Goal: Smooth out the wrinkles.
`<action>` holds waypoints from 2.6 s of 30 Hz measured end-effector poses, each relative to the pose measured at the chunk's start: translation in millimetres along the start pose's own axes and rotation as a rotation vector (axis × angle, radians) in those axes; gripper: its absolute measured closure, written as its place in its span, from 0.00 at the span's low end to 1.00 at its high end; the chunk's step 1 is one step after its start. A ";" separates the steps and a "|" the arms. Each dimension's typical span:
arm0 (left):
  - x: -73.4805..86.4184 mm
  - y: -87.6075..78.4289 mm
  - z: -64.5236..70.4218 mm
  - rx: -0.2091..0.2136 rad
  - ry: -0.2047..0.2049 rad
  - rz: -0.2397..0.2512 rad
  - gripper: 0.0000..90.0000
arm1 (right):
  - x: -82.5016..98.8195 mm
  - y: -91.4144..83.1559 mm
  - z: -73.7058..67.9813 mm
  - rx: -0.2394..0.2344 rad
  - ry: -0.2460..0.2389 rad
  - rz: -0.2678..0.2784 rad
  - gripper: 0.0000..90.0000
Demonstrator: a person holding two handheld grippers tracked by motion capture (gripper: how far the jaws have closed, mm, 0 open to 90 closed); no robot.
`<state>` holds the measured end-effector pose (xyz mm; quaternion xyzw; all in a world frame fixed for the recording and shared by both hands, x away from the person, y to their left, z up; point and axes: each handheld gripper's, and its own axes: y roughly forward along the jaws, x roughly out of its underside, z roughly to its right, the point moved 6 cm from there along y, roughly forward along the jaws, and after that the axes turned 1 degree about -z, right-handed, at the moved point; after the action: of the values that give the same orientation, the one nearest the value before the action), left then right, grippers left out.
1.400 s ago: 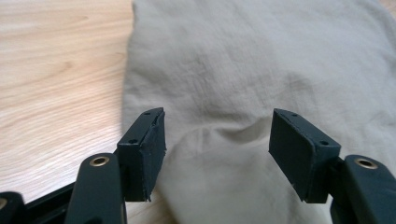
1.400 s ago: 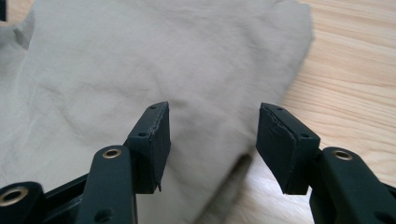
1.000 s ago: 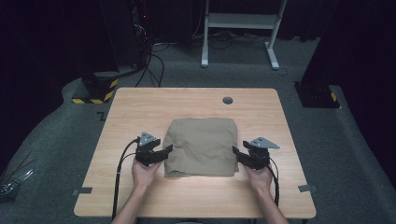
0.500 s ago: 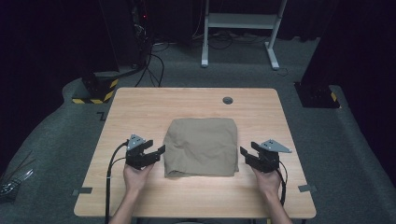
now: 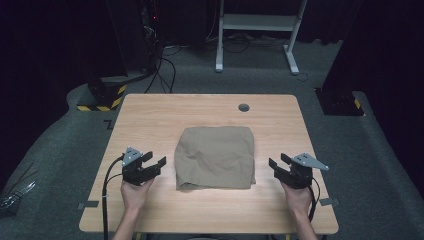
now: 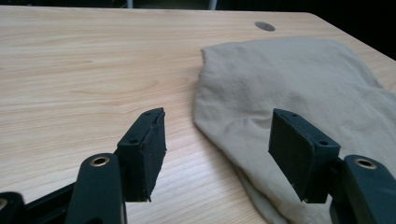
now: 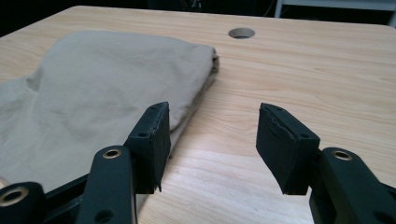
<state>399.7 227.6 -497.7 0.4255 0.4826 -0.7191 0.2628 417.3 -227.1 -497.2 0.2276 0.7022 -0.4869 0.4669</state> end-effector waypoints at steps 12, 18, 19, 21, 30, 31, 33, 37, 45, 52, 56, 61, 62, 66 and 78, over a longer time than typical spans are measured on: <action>8.9 -8.6 -17.8 -0.036 -0.040 0.002 0.41 | 13.6 -8.6 21.3 0.054 0.042 -0.013 0.50; 14.6 -5.4 -23.7 -0.057 -0.046 -0.012 0.41 | 21.9 -6.7 30.6 0.082 0.061 -0.026 0.50; 16.2 -4.3 -24.8 -0.064 -0.049 -0.016 0.41 | 23.2 -6.2 31.7 0.087 0.063 -0.029 0.50; 18.9 -2.8 -27.1 -0.072 -0.050 -0.023 0.41 | 26.7 -5.0 34.6 0.096 0.069 -0.039 0.50; 31.8 6.0 -35.8 -0.105 -0.058 -0.052 0.41 | 36.8 -1.3 45.5 0.131 0.073 -0.073 0.50; 32.9 6.9 -36.5 -0.110 -0.059 -0.055 0.41 | 38.7 -0.2 46.4 0.137 0.076 -0.083 0.50; 36.1 9.7 -38.1 -0.117 -0.061 -0.067 0.41 | 41.5 1.7 47.9 0.145 0.074 -0.096 0.50; 42.6 15.4 -40.4 -0.139 -0.048 -0.090 0.41 | 46.8 6.2 49.8 0.162 0.062 -0.119 0.50; 51.5 23.7 -42.7 -0.173 -0.029 -0.126 0.41 | 54.0 13.5 49.6 0.180 0.035 -0.161 0.50; 51.0 26.4 -41.5 -0.205 0.007 -0.142 0.41 | 55.3 16.3 48.2 0.201 0.013 -0.192 0.49; 52.2 30.1 -38.9 -0.227 0.045 -0.177 0.40 | 56.8 20.4 46.8 0.212 -0.015 -0.235 0.48; 53.8 34.5 -37.3 -0.237 0.067 -0.223 0.38 | 57.6 22.5 46.7 0.200 -0.008 -0.259 0.47; 53.9 34.4 -37.9 -0.236 0.062 -0.225 0.38 | 57.7 22.7 47.3 0.198 -0.004 -0.259 0.46; 54.0 34.4 -38.7 -0.235 0.050 -0.227 0.36 | 57.8 23.1 47.9 0.185 0.007 -0.265 0.43; 54.2 34.2 -38.4 -0.230 0.048 -0.228 0.35 | 57.8 23.3 48.0 0.182 0.009 -0.266 0.43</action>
<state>413.3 251.1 -567.3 0.3521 0.6129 -0.6740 0.2148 429.6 -268.1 -563.2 0.1762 0.6810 -0.6052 0.3727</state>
